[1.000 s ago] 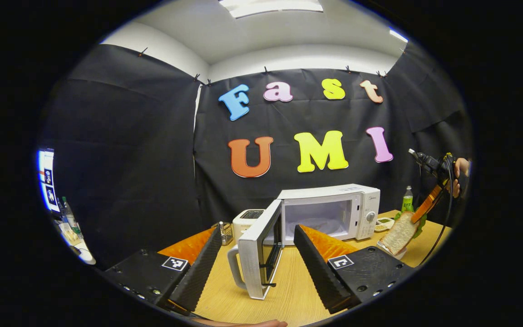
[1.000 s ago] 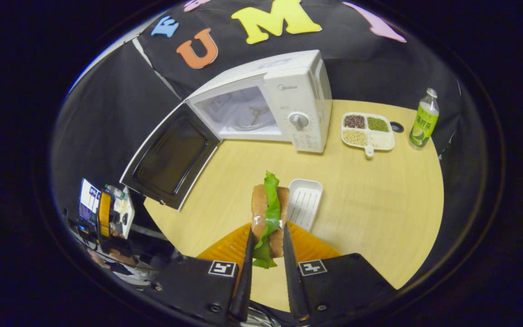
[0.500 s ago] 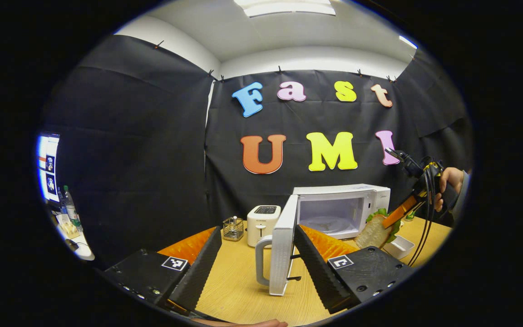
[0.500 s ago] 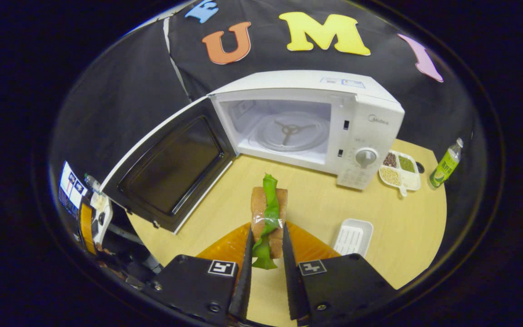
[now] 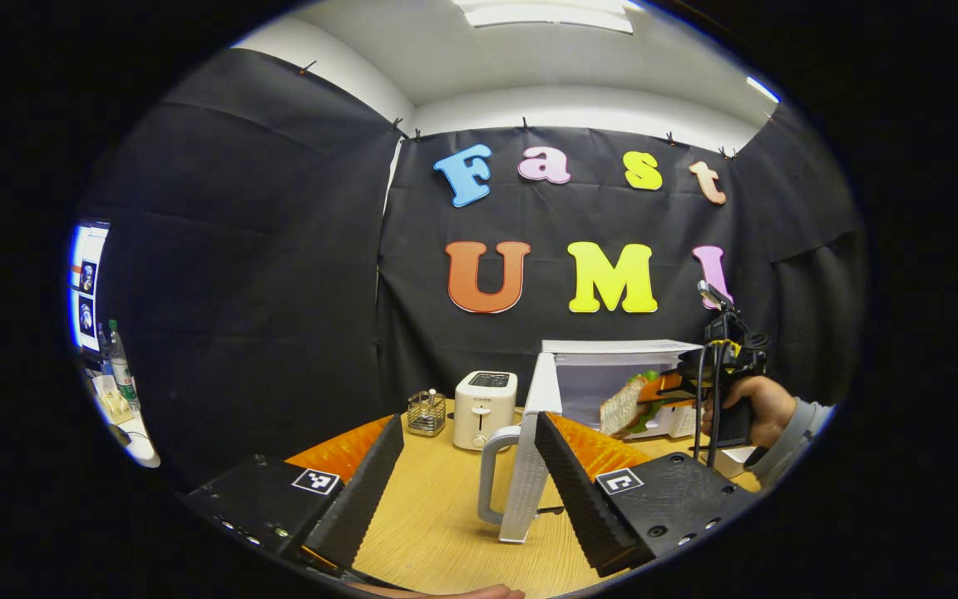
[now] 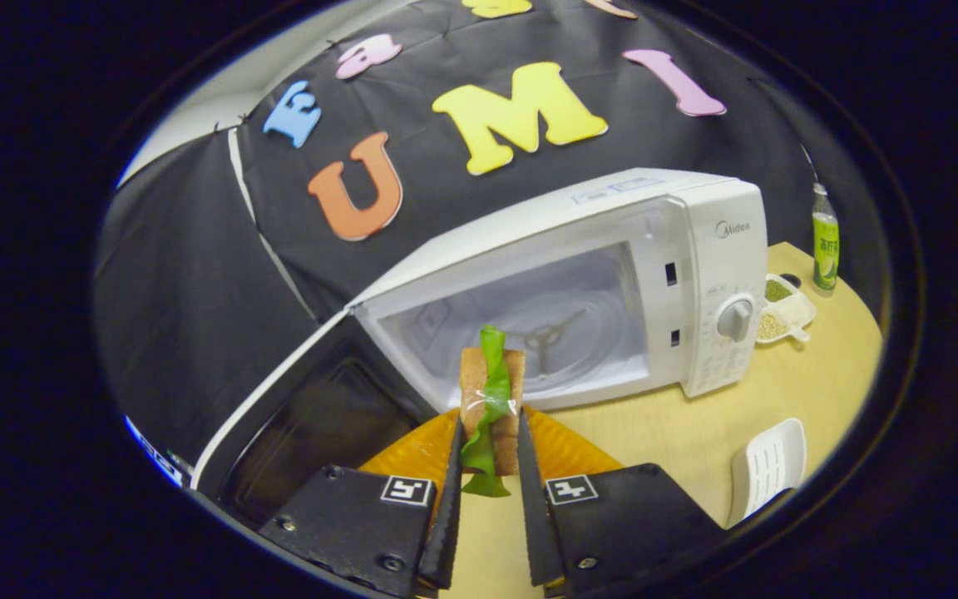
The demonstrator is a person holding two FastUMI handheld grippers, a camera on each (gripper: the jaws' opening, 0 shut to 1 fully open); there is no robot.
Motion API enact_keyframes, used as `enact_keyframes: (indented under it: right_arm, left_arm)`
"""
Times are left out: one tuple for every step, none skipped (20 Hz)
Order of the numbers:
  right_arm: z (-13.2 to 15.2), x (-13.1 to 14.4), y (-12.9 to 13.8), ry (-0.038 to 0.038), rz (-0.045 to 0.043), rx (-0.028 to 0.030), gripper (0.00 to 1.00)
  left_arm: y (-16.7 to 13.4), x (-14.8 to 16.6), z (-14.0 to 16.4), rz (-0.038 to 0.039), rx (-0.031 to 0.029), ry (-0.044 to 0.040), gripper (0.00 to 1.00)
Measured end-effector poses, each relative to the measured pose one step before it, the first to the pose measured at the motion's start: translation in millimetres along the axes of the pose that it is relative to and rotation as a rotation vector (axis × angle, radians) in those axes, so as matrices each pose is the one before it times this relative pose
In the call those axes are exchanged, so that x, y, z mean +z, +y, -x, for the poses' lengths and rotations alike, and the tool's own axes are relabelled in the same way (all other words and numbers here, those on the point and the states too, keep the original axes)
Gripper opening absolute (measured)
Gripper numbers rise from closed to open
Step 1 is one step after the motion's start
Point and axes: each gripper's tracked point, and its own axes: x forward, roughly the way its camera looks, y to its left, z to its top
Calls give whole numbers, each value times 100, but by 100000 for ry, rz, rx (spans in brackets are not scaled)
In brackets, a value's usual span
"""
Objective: Open the microwave oven with the left hand, put the food in, and close the microwave oven.
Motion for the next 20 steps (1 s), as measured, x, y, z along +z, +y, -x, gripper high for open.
enact_keyframes:
  right_arm:
    - [-960,932,-232,-7769,-2919,-1110,37]
    - [-1347,1030,-232,-8219,-2523,-1146,37]
    - [-1425,657,-292,-7185,-874,-1036,37]
    - [-1619,67,-443,-5342,-478,-1743,37]
    - [-1476,-777,-421,-2545,-813,-1996,36]
    - [-1556,-1125,-306,-799,-1016,-1070,36]
    - [-1552,-1171,-499,-155,98,-1347,37]
    - [-1298,-232,-212,-3187,-209,-126,36]
    - [-664,-184,-45,-1562,-98,-534,37]
    - [-509,-257,-117,-387,365,-564,37]
    - [-228,-377,-116,326,-1415,-15,37]
    - [-397,-224,-320,244,-1682,-937,37]
    - [-185,-399,-657,1296,-153,-1639,29]
    - [-200,-354,-467,830,232,-751,29]
    - [-229,-59,-150,187,897,211,29]
    - [-183,-9,-254,-32,2225,-165,38]
    - [-102,88,-437,-547,2585,-542,31]
    - [-183,177,-532,-952,2937,-1503,40]
    - [-75,-168,-491,-309,2832,-1279,36]
    - [-186,-222,-250,242,1220,-191,39]
  left_arm:
    - [315,25,-201,-563,951,-237,85]
    - [272,62,-131,-696,692,-287,85]
    - [29,-154,-42,-215,-73,-71,96]
    - [-137,60,-45,327,-405,-345,85]
    - [48,-46,4,316,148,129,85]
    - [148,-123,-71,243,554,284,96]
    - [71,-51,-113,-98,397,390,96]
    - [-5,11,-113,-556,466,780,96]
    - [68,-71,-80,-948,777,629,85]
    - [124,73,-39,-1228,643,81,85]
    - [73,168,49,-1494,628,-288,96]
    - [121,-8,68,-1497,933,-310,85]
    - [126,-96,-85,-1447,804,-178,96]
    - [-58,-274,-162,-1549,-165,510,96]
    - [200,-282,-169,-2355,836,19,95]
    - [470,-40,-279,-1339,1432,-241,95]
    - [110,-152,-203,181,668,557,94]
    - [-208,-317,-65,1622,-338,671,94]
    - [-288,-209,-75,2470,-915,770,94]
    - [-177,-272,13,2512,-871,945,94]
